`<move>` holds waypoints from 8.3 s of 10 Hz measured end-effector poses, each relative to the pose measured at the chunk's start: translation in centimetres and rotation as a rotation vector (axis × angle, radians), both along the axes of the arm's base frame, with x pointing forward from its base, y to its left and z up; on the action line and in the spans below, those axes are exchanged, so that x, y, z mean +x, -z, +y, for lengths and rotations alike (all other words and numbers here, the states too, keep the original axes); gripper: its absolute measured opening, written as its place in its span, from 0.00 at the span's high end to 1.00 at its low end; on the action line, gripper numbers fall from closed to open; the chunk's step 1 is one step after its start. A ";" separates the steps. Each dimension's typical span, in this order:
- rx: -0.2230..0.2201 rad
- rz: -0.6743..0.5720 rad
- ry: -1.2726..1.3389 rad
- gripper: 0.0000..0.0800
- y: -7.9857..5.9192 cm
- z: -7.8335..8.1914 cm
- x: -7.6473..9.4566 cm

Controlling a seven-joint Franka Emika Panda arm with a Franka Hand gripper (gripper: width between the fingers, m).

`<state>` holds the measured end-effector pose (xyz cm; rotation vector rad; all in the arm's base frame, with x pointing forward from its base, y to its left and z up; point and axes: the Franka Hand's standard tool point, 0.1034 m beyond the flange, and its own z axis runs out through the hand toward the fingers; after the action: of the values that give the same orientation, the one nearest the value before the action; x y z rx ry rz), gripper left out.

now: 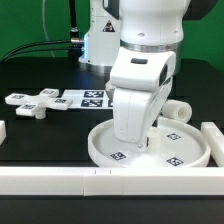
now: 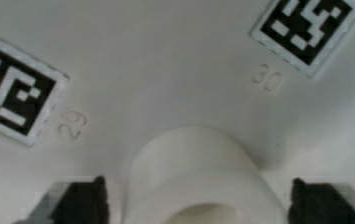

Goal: Assemble round table

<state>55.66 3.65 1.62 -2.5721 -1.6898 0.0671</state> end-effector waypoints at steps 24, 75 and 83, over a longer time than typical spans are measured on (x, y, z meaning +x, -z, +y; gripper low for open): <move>-0.469 0.430 0.718 0.19 -4.3 7.7 -8.4; 0.219 -0.534 0.912 0.49 -10.2 -0.4 0.9; 0.224 -0.511 0.895 0.49 -9.7 1.1 0.8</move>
Offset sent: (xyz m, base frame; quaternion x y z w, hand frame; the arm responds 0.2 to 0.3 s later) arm -0.0299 -0.0174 0.0321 -0.0448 -0.0155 0.0507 0.9976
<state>56.50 4.77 11.29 -3.0244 -0.4029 -0.8107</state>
